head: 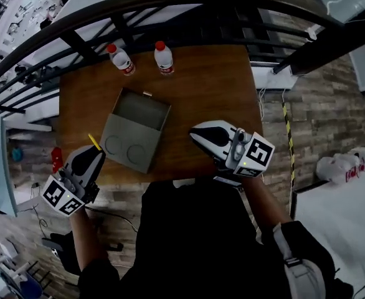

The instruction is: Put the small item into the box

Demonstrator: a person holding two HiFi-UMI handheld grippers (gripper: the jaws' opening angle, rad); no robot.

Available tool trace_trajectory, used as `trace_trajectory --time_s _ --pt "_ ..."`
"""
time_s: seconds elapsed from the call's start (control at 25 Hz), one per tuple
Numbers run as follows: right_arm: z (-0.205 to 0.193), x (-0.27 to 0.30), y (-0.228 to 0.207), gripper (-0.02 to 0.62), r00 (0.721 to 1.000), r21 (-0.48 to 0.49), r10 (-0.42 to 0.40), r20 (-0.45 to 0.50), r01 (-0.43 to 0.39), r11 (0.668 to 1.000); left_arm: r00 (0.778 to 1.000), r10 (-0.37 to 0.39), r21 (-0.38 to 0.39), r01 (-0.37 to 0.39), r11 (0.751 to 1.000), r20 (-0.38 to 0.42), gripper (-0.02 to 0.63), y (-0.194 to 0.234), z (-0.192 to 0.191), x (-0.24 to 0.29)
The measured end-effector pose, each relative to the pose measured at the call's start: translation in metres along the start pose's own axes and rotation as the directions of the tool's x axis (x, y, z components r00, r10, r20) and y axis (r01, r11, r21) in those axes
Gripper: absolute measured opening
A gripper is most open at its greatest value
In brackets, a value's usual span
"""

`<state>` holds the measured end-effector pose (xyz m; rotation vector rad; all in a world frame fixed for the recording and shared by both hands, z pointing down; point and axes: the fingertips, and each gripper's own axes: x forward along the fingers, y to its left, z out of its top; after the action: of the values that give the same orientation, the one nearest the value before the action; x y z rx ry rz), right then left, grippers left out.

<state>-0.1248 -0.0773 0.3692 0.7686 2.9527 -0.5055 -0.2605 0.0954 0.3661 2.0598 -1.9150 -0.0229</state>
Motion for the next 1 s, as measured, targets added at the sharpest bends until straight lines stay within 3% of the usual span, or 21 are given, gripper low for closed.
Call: trace_trajectory --time_s 0.32,0.44,0.56,0.72,0.84,1.0 --pt "-0.007 0.022 -0.007 0.011 0.978 -0.032 -0.203 0.044 0.205 0.978 0.975 -0.150 0.136 0.174 0.975 -0.166 0.078 0.046 -0.005 0.019" --pt "-0.015 0.040 -0.013 0.011 0.961 -0.028 -0.273 0.039 0.274 0.961 0.952 -0.194 0.169 0.237 0.957 -0.238 0.078 0.074 -0.012 0.026" --pt "-0.023 0.056 -0.016 0.011 0.941 -0.014 -0.338 0.017 0.338 0.941 0.915 -0.249 0.178 0.315 0.932 -0.316 0.078 0.101 -0.022 0.035" --pt "-0.044 0.060 -0.022 0.011 0.912 -0.006 -0.409 0.010 0.409 0.912 0.863 -0.278 0.253 0.406 0.878 -0.422 0.078 0.124 -0.054 0.052" --pt "-0.051 0.050 -0.020 0.011 0.883 0.022 -0.467 0.046 0.467 0.884 0.823 -0.286 0.326 0.478 0.816 -0.491 0.078 0.129 -0.079 0.073" --pt "-0.064 0.041 -0.022 0.011 0.849 0.023 -0.527 0.021 0.527 0.850 0.758 -0.318 0.332 0.567 0.754 -0.570 0.078 0.139 -0.103 0.104"
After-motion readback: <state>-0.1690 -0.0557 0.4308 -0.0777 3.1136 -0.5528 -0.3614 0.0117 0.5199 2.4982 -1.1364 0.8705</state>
